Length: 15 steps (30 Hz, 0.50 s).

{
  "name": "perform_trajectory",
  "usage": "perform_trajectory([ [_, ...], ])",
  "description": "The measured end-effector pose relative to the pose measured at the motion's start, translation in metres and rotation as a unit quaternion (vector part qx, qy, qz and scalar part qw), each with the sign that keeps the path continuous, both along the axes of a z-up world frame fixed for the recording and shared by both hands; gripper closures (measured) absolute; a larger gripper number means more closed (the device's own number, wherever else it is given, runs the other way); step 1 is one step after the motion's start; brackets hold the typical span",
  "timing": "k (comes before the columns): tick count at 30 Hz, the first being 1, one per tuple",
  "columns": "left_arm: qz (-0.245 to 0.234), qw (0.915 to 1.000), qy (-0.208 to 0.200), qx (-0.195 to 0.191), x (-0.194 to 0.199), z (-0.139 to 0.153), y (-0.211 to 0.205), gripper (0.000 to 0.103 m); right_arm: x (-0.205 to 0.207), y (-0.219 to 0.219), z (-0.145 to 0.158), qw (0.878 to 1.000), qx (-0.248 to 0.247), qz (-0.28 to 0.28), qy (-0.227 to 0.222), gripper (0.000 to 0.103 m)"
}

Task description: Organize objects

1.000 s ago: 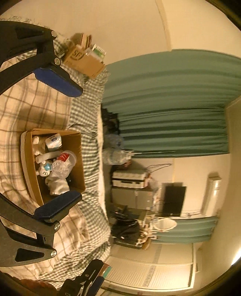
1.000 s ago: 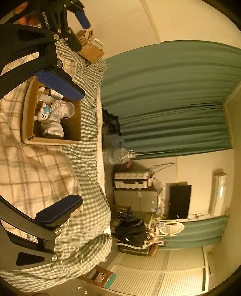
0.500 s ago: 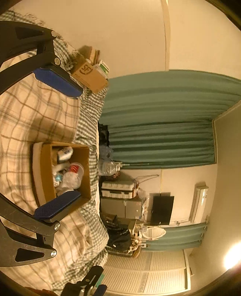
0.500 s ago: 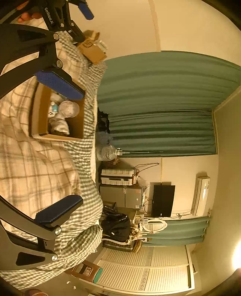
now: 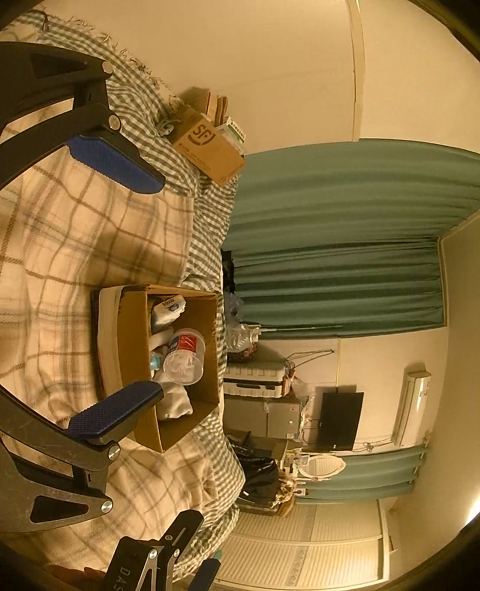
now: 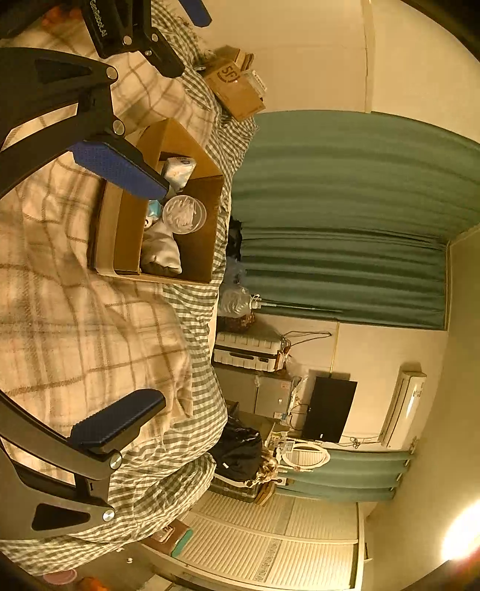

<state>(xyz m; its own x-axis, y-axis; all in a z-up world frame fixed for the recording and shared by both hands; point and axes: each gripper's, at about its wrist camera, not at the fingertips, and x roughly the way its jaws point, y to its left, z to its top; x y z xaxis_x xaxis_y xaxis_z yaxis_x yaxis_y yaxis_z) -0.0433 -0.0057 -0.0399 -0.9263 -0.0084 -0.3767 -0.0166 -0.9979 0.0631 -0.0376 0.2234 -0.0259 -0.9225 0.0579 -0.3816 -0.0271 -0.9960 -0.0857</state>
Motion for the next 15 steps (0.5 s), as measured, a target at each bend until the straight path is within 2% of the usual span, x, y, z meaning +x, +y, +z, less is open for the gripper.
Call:
perform_trajectory([
  [15, 0.001, 0.9999, -0.01, 0.006, -0.0015, -0.0016, -0.0032, 0.0, -0.0001, 0.0008, 0.0014, 1.0, -0.002, -0.001, -0.002, 0.0],
])
